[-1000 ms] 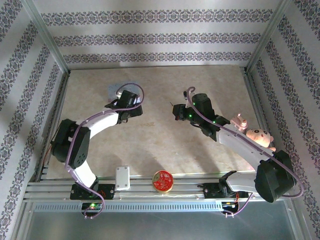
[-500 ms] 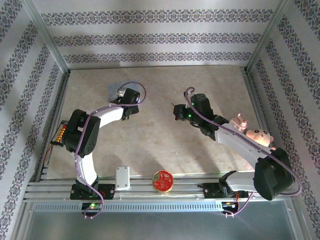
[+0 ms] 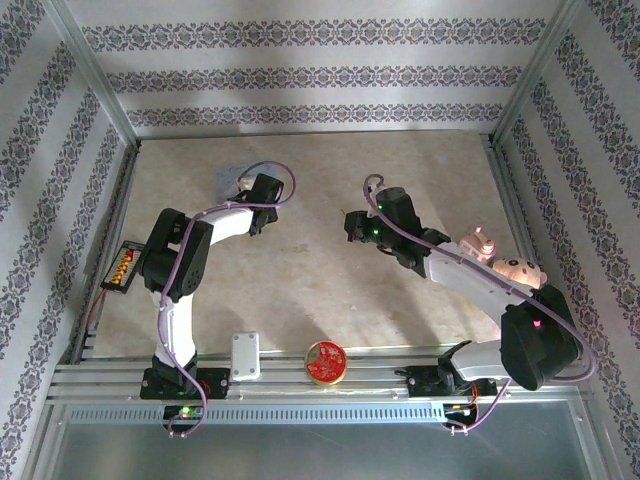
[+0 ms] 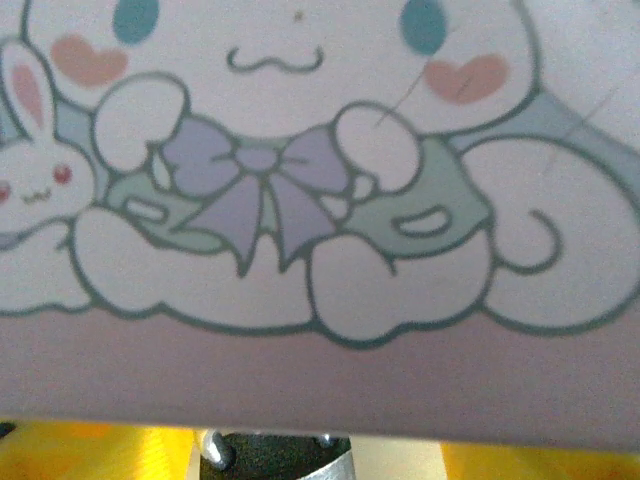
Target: Unlock the padlock with the key
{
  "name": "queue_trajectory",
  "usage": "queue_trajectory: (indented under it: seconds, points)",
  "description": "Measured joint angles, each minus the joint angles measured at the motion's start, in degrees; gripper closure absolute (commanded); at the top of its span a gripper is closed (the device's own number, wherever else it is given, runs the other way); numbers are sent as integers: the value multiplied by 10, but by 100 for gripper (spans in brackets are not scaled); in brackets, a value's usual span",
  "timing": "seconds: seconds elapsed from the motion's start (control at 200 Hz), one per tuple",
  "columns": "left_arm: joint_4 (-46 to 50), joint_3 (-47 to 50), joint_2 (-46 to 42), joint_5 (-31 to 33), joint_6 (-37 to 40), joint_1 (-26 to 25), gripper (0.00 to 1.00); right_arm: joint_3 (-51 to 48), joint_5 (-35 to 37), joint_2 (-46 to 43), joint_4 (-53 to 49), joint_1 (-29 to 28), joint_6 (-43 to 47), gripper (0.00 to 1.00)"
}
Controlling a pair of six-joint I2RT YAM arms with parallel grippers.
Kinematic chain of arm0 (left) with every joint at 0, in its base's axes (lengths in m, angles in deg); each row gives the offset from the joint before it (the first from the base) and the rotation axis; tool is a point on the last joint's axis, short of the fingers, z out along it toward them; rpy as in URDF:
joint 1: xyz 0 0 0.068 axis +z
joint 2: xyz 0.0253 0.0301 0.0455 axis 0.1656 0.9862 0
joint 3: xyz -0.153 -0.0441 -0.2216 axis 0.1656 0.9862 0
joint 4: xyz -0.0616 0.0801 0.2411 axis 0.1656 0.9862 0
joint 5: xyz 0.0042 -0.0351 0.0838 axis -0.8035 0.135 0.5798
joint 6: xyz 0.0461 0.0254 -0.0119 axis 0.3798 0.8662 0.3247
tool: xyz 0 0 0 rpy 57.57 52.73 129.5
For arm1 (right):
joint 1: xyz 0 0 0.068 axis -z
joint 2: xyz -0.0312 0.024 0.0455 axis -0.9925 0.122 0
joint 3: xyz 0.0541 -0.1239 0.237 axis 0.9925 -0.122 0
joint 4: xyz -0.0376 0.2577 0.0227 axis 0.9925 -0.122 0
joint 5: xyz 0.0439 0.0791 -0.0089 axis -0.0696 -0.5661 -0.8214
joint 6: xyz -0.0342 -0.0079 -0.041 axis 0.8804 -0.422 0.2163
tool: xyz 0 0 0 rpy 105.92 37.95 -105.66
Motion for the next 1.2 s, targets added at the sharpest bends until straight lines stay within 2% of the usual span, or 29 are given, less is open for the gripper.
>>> queue_trajectory:
  seconds: [0.525, 0.76, 0.825, 1.045, 1.199]
  points:
    - [-2, -16, 21, 15, 1, 5, 53, 9, -7, 8, 5, 4, -2, 100]
    - [-2, -25, 27, 10, -2, 10, 77, 9, -9, 8, 7, 8, -7, 100]
    - [-1, -26, 27, 6, -2, 11, 79, 8, -10, 8, 9, 11, -11, 100]
    - [-2, -27, 25, -30, -26, 11, 97, -10, -10, 8, 17, 19, -19, 100]
    - [-1, -23, 17, -70, -71, 8, 99, -39, -12, 10, 33, 19, -35, 100]
